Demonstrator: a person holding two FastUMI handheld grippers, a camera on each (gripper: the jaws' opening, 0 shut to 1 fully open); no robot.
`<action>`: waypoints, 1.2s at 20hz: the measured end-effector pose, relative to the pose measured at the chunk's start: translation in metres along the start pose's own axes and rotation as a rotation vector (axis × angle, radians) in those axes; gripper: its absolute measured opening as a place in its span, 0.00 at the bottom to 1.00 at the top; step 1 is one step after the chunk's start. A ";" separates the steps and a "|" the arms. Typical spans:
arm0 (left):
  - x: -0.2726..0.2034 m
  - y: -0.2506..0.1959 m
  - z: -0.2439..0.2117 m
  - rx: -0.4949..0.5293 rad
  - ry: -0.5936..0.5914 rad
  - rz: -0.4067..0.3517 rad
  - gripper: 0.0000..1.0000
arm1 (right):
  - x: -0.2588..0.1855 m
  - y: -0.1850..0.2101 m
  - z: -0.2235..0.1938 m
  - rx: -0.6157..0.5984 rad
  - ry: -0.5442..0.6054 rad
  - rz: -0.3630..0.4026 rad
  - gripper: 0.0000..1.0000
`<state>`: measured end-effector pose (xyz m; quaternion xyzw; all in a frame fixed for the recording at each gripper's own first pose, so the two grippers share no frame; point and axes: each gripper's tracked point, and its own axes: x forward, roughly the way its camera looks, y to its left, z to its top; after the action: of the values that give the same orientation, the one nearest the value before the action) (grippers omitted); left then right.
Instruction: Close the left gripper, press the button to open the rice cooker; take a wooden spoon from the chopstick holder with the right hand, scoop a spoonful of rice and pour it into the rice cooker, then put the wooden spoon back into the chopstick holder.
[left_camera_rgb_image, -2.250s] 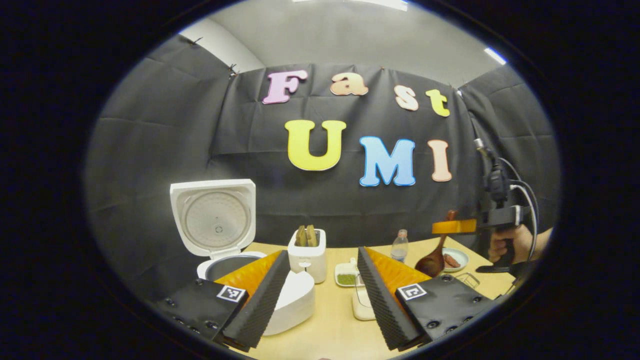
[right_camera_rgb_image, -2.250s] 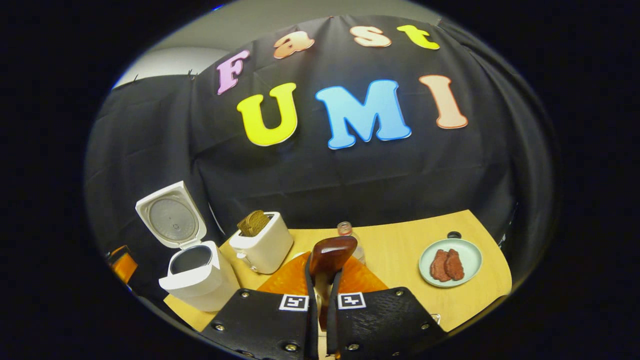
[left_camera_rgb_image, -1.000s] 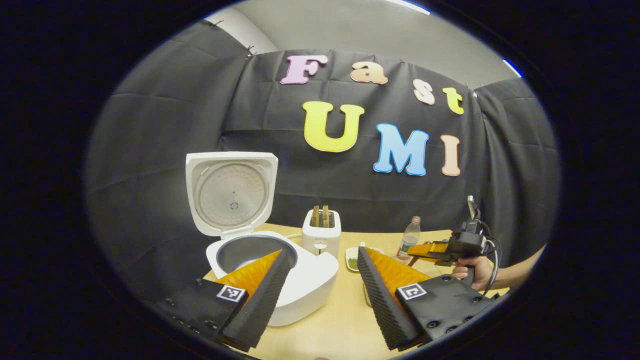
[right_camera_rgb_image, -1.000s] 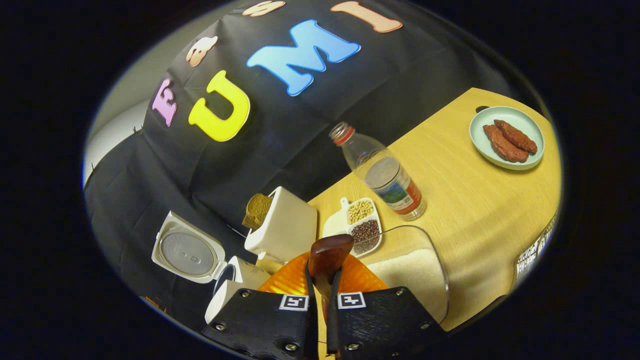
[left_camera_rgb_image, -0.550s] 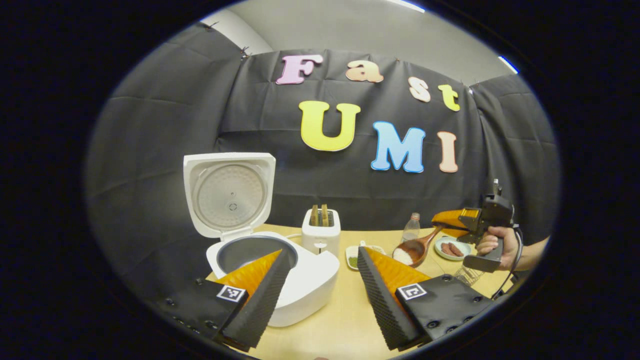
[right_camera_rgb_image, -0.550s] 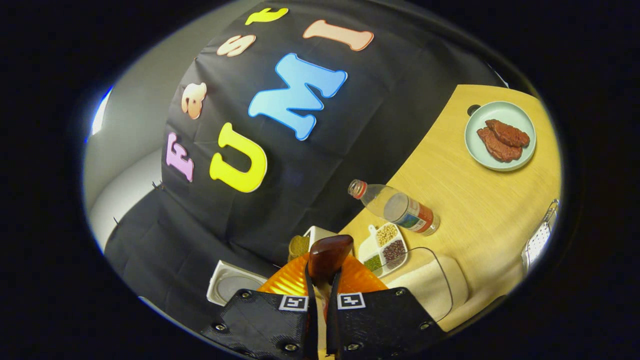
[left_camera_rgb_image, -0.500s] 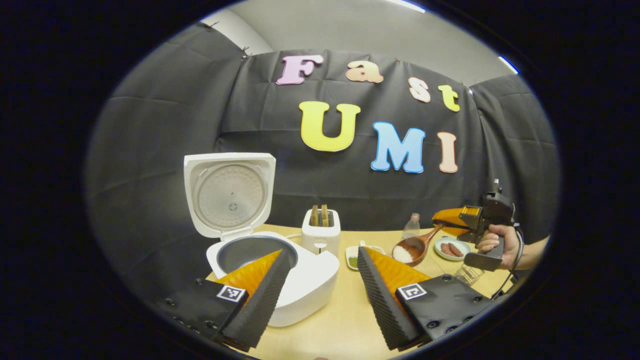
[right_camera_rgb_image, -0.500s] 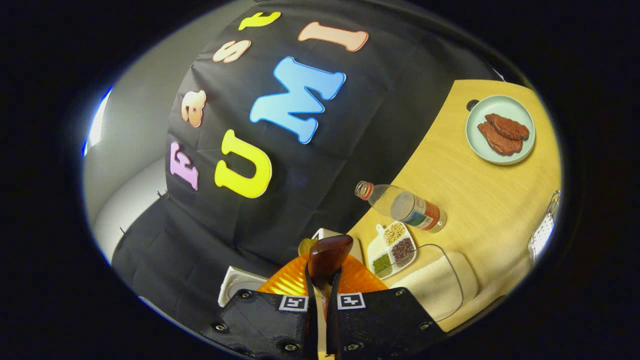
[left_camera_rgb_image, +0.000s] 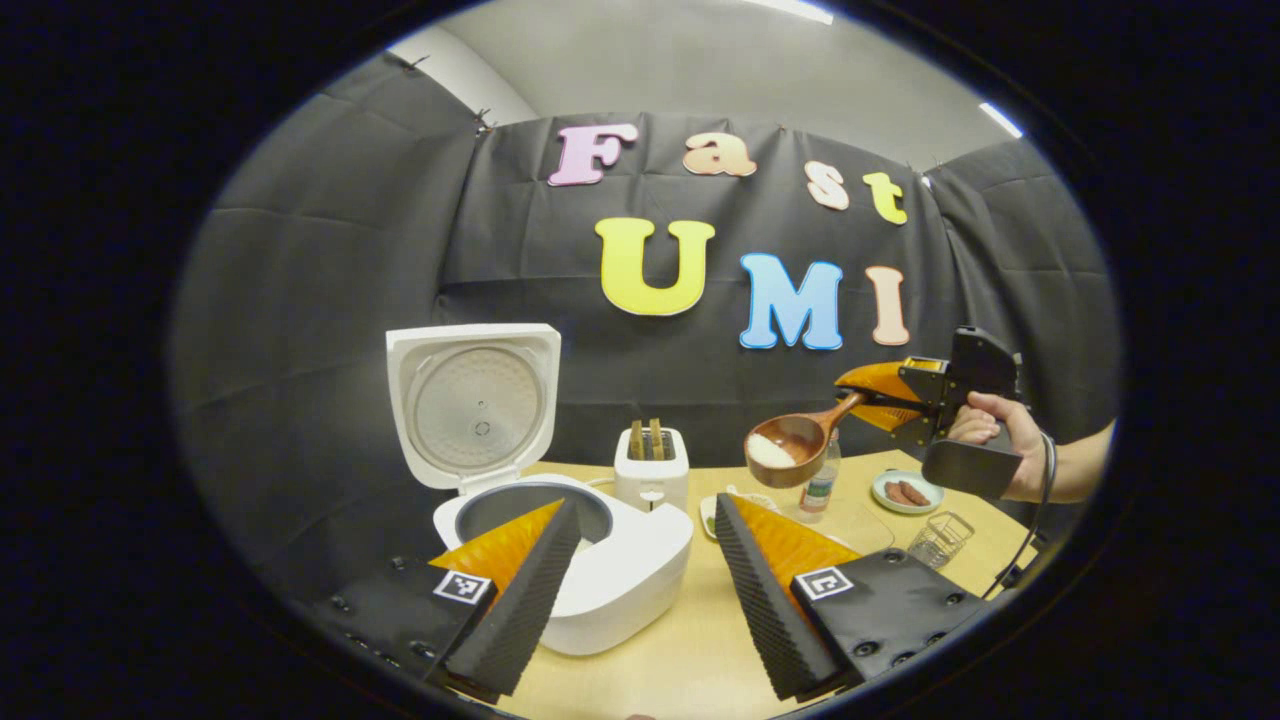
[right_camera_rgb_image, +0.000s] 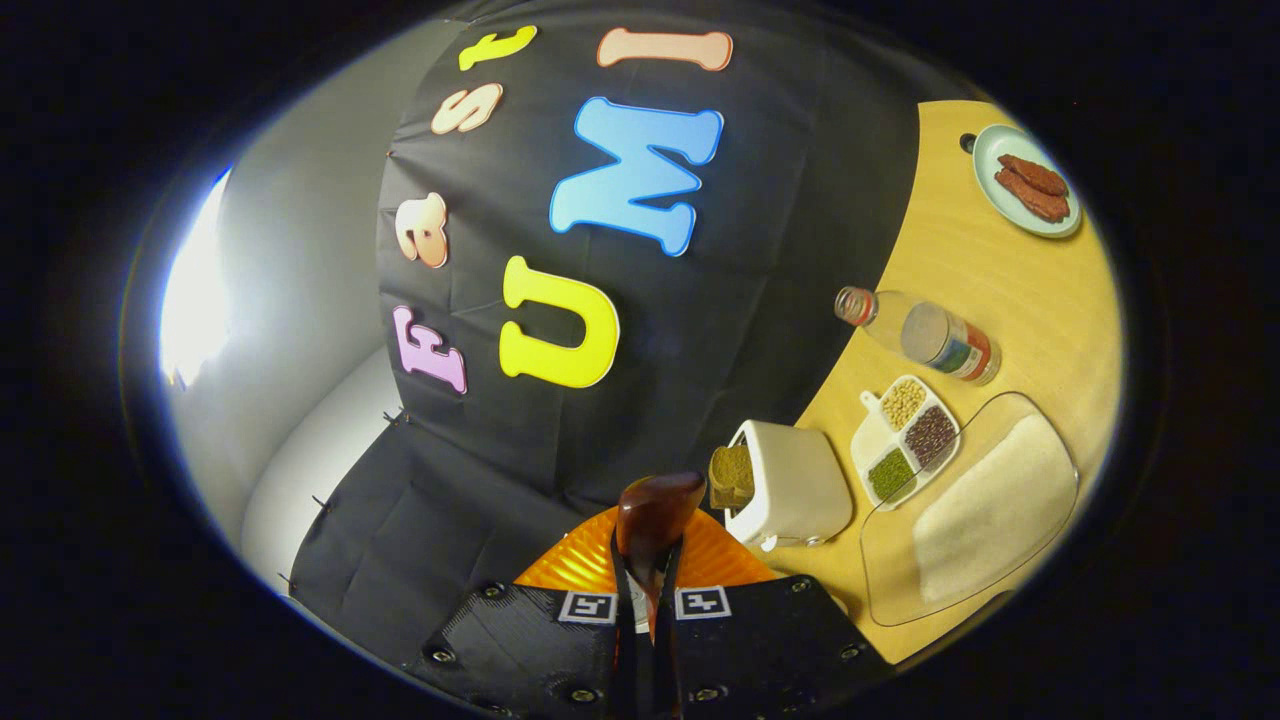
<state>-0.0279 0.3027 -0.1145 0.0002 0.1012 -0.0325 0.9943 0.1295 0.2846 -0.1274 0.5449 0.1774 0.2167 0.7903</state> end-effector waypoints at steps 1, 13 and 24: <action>-0.003 0.003 -0.001 0.000 -0.005 -0.004 0.93 | 0.007 0.006 -0.005 -0.006 0.012 0.006 0.07; -0.029 0.036 -0.018 -0.043 0.006 0.001 0.96 | 0.115 0.039 -0.091 -0.121 0.160 0.023 0.07; -0.046 0.063 -0.017 0.000 0.013 0.092 0.93 | 0.203 0.022 -0.193 -0.680 0.326 -0.101 0.07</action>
<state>-0.0722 0.3686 -0.1227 0.0053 0.1074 0.0133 0.9941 0.1976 0.5521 -0.1819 0.2005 0.2456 0.3080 0.8970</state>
